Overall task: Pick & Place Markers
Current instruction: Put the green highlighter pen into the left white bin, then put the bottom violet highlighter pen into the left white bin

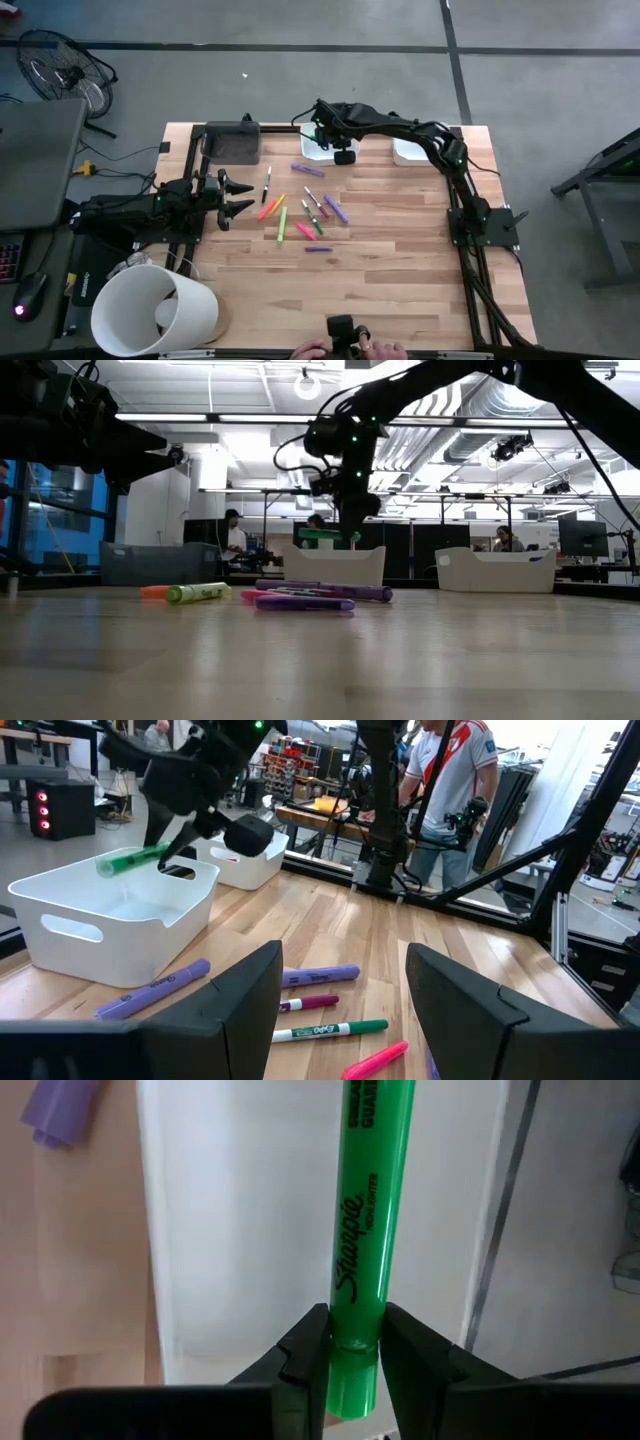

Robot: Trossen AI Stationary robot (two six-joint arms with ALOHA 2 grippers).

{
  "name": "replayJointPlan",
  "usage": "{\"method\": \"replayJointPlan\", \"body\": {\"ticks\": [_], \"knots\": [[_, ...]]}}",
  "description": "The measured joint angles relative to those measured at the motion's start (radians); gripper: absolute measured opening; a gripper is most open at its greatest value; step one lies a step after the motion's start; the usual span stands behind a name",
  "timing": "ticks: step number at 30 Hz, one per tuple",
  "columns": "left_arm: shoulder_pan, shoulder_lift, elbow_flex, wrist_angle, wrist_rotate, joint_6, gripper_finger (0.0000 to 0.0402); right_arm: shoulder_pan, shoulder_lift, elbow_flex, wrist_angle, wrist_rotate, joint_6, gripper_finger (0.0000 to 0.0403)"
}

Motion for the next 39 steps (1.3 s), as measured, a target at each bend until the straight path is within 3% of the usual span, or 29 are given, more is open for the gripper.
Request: {"method": "replayJointPlan", "body": {"ticks": [16,27,39], "knots": [[0.0,0.0,0.0,0.0,0.0,0.0,0.0211,0.0,0.011,-0.005,-0.015,-0.026,-0.061,0.0075],[0.0,0.0,0.0,0.0,-0.001,0.0,0.0211,0.0,0.011,-0.005,-0.012,-0.021,-0.051,0.013],[0.0,0.0,0.0,0.0,-0.001,0.0,0.0211,0.031,-0.035,-0.005,-0.026,0.109,0.076,0.0134]]}}
